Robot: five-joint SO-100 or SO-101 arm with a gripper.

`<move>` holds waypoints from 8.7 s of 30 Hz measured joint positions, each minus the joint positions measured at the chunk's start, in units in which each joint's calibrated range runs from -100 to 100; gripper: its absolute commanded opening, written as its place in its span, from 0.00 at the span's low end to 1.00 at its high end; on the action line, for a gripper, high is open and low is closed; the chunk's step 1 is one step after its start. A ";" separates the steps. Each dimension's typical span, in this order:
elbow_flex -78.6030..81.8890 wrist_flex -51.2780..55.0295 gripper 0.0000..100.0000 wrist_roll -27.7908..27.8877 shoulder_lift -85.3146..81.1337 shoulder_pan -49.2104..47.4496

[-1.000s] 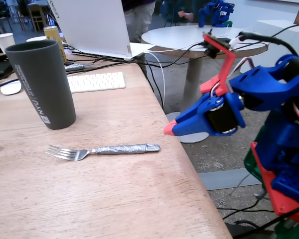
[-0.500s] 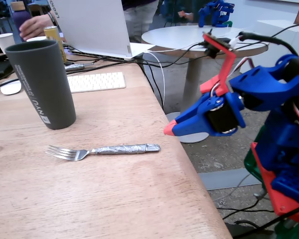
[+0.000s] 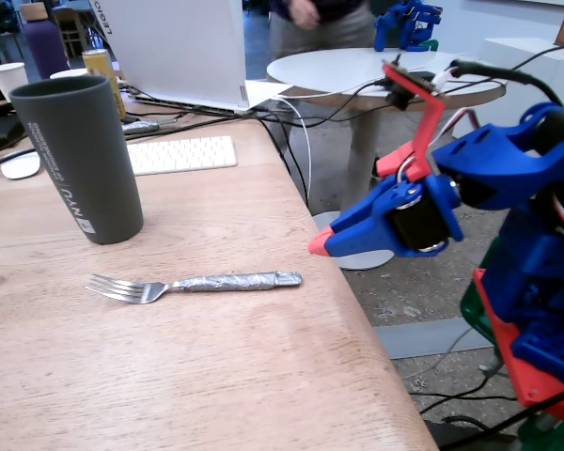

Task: Grab the fork and place it in gray glass

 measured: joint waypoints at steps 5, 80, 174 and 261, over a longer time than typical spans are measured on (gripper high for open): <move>0.00 0.00 0.00 0.00 0.00 0.00; -95.85 9.52 0.34 11.77 112.84 -1.03; -60.41 10.77 0.00 10.11 43.32 5.07; -67.45 -45.22 0.21 -2.98 79.38 1.78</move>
